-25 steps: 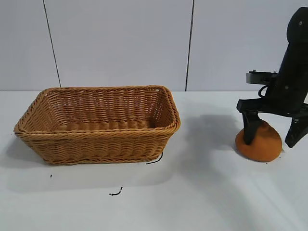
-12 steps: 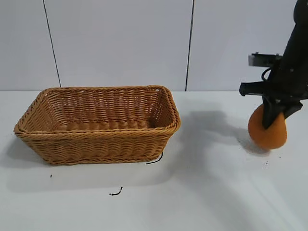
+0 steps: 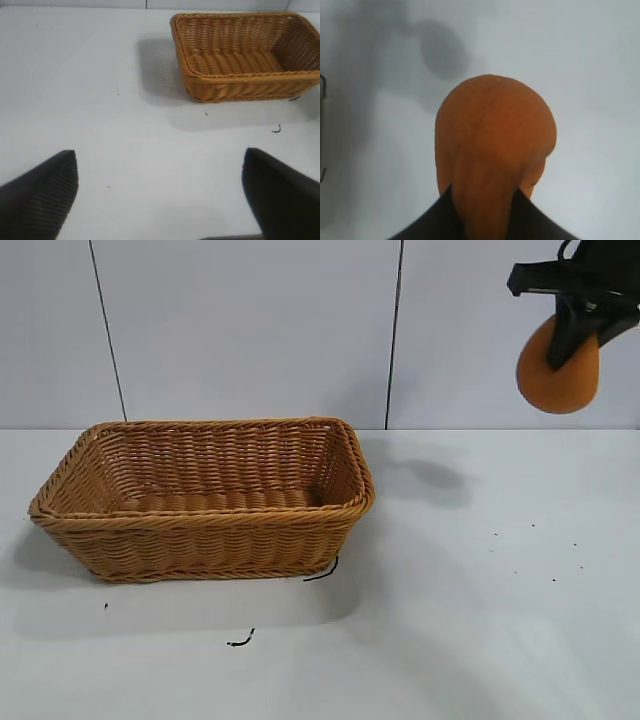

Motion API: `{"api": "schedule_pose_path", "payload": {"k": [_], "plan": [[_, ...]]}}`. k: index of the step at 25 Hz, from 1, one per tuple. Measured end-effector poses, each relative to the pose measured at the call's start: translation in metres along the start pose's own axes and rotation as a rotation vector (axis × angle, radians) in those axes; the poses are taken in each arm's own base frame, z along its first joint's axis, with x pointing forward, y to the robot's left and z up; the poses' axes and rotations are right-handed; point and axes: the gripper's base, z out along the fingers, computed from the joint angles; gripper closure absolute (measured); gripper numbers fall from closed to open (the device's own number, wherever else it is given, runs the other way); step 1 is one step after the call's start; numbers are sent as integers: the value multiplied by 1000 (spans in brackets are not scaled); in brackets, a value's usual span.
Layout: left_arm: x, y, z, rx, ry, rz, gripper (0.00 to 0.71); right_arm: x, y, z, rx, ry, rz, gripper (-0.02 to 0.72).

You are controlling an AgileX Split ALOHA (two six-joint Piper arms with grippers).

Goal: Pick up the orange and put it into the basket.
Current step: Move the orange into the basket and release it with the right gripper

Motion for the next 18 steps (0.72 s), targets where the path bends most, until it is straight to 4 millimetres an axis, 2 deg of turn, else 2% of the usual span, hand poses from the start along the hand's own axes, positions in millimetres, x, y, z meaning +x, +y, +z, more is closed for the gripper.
{"api": "schedule_pose_path", "payload": {"k": [4, 9, 11, 13, 18], "plan": [[0, 0, 0, 0, 0, 0, 71, -2, 51, -5, -53, -34, -102, 636], [0, 0, 0, 0, 0, 0, 71, 10, 125, -4, -137, -66, -239, 636], [0, 0, 0, 0, 0, 0, 71, 16, 148, 0, -164, -74, -279, 636], [0, 0, 0, 0, 0, 0, 71, 25, 176, 8, -196, -79, -328, 636], [0, 0, 0, 0, 0, 0, 71, 39, 219, 45, -243, -105, -381, 636]]}}
